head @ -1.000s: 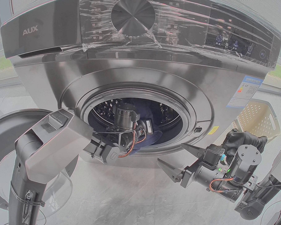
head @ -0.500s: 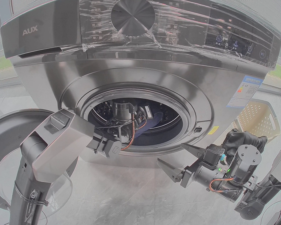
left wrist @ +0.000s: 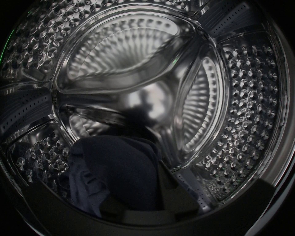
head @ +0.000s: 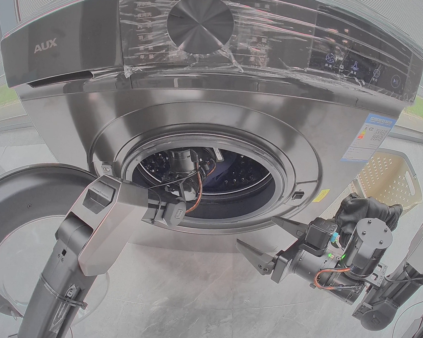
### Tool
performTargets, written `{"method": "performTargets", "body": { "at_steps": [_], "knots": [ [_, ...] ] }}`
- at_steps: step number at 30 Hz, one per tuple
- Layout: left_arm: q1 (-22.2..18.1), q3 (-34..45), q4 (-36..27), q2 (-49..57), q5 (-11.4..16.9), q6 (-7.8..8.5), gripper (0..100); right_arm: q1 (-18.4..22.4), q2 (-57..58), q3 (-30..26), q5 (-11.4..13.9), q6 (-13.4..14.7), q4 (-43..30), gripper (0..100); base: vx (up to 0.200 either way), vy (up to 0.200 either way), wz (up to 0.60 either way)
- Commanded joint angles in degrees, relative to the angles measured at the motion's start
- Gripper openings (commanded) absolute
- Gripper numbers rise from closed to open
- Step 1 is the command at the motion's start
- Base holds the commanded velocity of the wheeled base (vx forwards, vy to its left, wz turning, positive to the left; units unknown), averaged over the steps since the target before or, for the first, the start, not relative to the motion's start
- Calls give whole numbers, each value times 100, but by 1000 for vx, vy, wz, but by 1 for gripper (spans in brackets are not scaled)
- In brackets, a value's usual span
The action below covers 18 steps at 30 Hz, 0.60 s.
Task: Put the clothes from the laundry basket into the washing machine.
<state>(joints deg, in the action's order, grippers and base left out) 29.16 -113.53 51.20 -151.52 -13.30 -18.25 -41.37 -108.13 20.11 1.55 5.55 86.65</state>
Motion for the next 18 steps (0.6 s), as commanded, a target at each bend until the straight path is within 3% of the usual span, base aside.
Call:
{"method": "performTargets", "body": {
  "at_steps": [1,4,5,12,16,17,18],
  "knots": [
    [-33,-106,-5,-220,-6,-3,0,-11,-33,1,3,-1,1,100,0,0,0],
    [-33,-106,-40,-229,-15,50,0,-11,-33,1,3,-1,1,100,0,0,0],
    [-33,-106,-40,-238,-15,120,100,-2,-33,1,3,8,1,100,0,0,0],
    [81,94,-40,-89,-67,146,100,-2,-33,1,3,-1,10,100,0,0,0],
    [336,1518,-66,623,56,234,100,-2,-33,-8,3,8,10,100,0,0,0],
    [345,1562,-66,650,64,234,100,-2,-24,-8,3,8,1,100,0,0,0],
    [477,1984,-58,869,231,269,100,-2,-33,-8,3,8,10,100,0,0,0]
  ]
}}
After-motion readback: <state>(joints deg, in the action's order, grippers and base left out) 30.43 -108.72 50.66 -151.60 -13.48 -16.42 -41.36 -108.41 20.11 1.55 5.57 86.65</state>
